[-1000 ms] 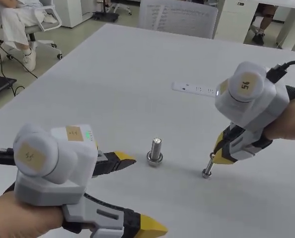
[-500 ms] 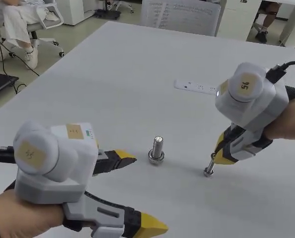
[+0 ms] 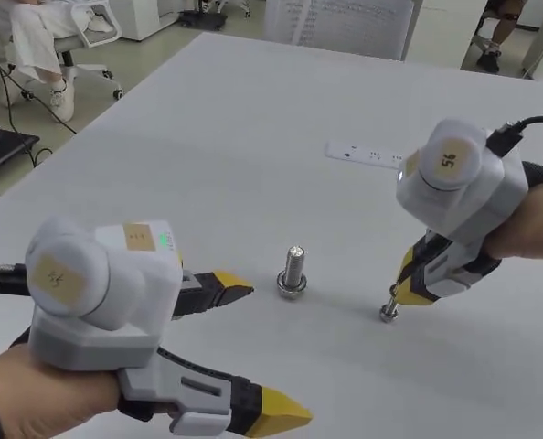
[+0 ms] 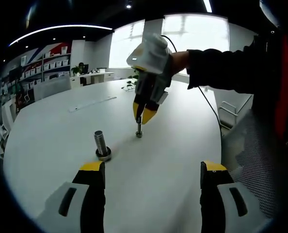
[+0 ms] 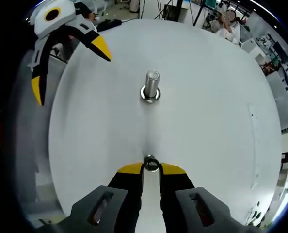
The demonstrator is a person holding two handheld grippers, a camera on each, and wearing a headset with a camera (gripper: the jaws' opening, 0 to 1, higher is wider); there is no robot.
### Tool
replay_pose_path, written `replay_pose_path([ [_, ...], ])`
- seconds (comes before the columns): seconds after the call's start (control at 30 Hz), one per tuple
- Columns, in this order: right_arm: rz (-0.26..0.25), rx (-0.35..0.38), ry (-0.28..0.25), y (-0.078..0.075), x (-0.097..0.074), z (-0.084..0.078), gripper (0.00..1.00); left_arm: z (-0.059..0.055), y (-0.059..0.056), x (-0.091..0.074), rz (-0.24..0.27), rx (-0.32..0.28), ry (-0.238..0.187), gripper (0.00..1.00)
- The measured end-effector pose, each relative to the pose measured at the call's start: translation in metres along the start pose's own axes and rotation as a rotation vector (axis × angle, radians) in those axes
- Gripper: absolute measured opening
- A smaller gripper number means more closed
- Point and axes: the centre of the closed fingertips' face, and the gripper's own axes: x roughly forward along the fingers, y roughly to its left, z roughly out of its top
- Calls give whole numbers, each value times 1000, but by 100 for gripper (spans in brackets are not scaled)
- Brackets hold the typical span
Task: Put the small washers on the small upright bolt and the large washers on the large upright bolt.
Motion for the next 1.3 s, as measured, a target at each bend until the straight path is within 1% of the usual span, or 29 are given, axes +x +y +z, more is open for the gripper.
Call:
replay_pose_path([
  [0.6,36,17,7,4,19,-6,13,-3,1,2,1,-7,9,80],
  [1.03,46,20,8,5,26,-7,14,-5,1,2,-1,-11,16,80],
  [1.3,45,24,1,5,26,-8,14,-6,-1,3,-4,-12,20,80],
])
